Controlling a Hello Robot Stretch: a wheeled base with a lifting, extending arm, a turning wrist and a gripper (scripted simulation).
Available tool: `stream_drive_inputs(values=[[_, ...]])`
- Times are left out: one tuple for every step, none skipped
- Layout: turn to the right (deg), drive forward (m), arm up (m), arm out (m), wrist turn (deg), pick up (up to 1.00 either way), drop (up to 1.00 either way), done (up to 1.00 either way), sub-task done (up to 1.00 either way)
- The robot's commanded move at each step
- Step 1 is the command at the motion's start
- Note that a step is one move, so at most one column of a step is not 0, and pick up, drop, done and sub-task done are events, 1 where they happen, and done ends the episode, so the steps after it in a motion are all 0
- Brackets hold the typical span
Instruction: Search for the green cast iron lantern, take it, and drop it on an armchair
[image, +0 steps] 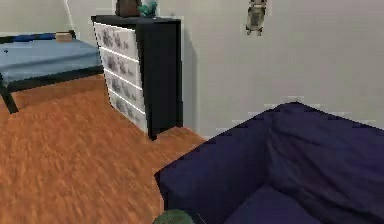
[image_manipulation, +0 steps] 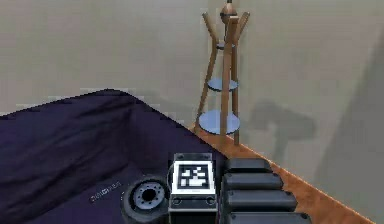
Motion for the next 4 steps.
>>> stream_drive_inputs(values=[[-30.0, 0.00, 0.00, 0.00, 0.0, 0.00, 0.00, 0.00, 0.00], [0.0, 0.80, 0.00, 0.00, 0.0, 0.00, 0.00, 0.00, 0.00], [24.0, 0.00, 0.00, 0.00, 0.0, 0.00, 0.00, 0.00, 0.00], [0.0, 0.15, 0.00, 0.00, 0.0, 0.00, 0.00, 0.00, 0.00]])
